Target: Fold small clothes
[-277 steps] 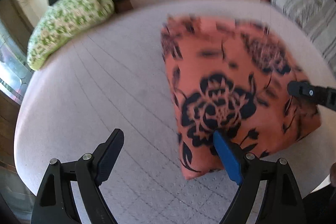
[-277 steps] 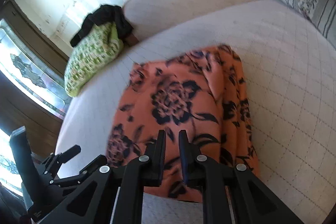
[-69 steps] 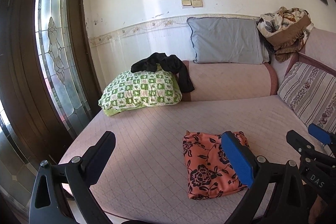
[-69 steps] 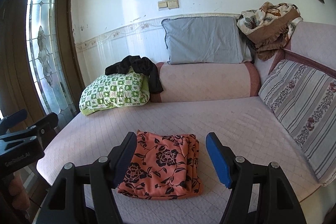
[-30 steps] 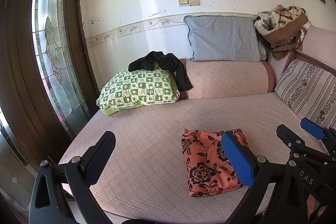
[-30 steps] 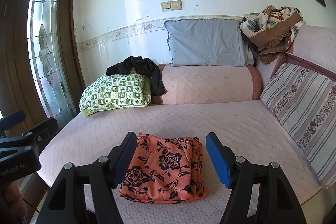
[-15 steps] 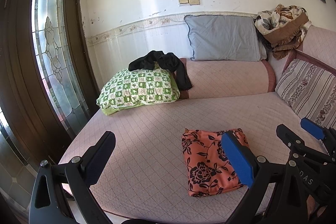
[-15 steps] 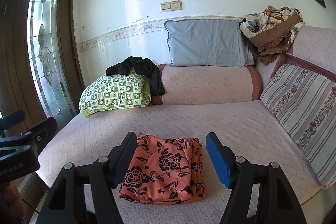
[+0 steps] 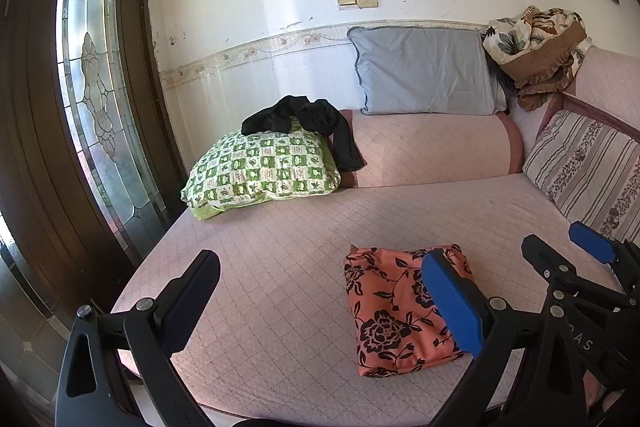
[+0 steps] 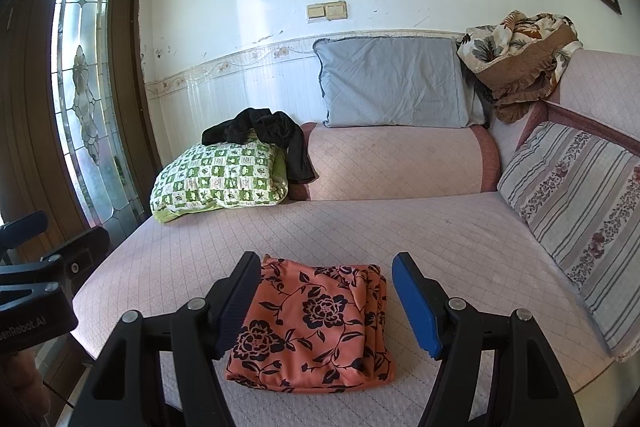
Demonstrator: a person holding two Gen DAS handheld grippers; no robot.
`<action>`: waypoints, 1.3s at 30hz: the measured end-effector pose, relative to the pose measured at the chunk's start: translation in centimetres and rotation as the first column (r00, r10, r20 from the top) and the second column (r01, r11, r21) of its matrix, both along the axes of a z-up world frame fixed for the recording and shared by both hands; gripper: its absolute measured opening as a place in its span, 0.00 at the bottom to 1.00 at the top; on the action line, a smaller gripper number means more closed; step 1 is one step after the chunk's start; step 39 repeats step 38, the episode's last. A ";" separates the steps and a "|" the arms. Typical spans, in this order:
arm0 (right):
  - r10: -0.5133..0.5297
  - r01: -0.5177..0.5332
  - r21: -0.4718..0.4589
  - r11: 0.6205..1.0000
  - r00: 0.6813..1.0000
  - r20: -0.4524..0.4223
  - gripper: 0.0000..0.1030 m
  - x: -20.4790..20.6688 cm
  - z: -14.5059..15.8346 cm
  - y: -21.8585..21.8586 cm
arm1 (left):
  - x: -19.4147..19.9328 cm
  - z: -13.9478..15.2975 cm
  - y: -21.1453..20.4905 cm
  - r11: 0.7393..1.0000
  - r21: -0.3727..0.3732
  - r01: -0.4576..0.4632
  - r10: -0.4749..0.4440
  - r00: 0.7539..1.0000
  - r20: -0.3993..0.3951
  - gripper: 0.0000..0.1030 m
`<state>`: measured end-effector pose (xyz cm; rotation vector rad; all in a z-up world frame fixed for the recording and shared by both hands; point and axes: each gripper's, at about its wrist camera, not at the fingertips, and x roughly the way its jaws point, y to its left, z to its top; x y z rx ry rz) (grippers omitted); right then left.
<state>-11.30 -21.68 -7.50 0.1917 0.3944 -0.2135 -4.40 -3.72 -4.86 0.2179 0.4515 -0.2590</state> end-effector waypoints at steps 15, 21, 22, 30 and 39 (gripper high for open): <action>-0.015 0.015 0.014 1.000 1.000 -0.017 0.70 0.8 -0.7 -0.8 | 0.7 -0.3 -1.2 1.000 0.020 0.020 -0.020 1.000 -0.013 0.98; -0.017 0.017 0.020 1.000 1.000 -0.016 0.70 0.8 -0.8 -1.0 | 0.7 -0.3 -1.3 1.000 0.020 0.020 -0.020 1.000 -0.013 0.98; -0.016 0.016 0.022 1.000 1.000 -0.016 0.70 0.9 -0.9 -1.0 | 0.8 -0.3 -1.3 1.000 0.019 0.015 -0.014 1.000 -0.011 0.98; -0.007 0.008 0.025 1.000 0.999 -0.038 0.70 2.0 -1.7 -0.8 | 1.9 -0.8 -1.3 1.000 0.021 0.008 -0.007 1.000 -0.030 0.98; 0.019 -0.017 0.038 0.999 0.998 -0.053 0.70 4.7 -2.5 -1.4 | 4.6 -1.8 -1.4 1.000 0.004 -0.006 0.006 0.998 -0.056 0.98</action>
